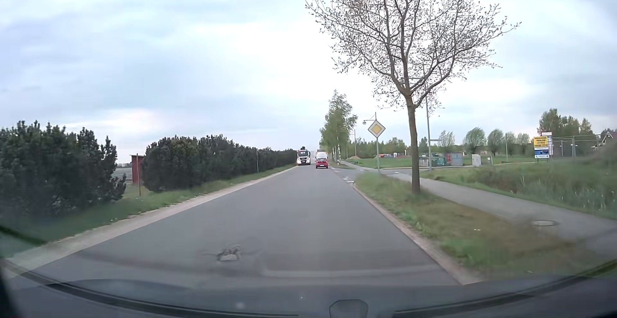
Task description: Follow the waypoints while adhering to traffic rules and regulations
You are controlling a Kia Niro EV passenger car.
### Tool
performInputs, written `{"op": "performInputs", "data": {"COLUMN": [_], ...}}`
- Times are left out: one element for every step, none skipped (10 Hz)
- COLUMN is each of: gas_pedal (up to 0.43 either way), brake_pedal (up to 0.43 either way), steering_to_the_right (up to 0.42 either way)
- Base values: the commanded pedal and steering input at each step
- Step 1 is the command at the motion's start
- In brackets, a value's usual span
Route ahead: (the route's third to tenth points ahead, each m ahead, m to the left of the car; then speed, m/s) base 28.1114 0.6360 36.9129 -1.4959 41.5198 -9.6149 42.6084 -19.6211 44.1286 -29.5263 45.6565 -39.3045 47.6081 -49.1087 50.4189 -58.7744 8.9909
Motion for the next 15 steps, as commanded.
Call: {"op": "performInputs", "data": {"gas_pedal": [0.0, 0.0, 0.0, 0.02, 0.02, 0.028, 0.047, 0.047, 0.047, 0.047, 0.047, 0.047, 0.047, 0.047, 0.039], "brake_pedal": [0.0, 0.0, 0.0, 0.0, 0.0, 0.0, 0.0, 0.0, 0.0, 0.0, 0.0, 0.0, 0.0, 0.0, 0.0], "steering_to_the_right": [-0.002, -0.002, -0.004, -0.004, -0.006, -0.006, -0.006, -0.006, -0.006, -0.006, -0.005, -0.004, -0.003, -0.003, -0.003]}}
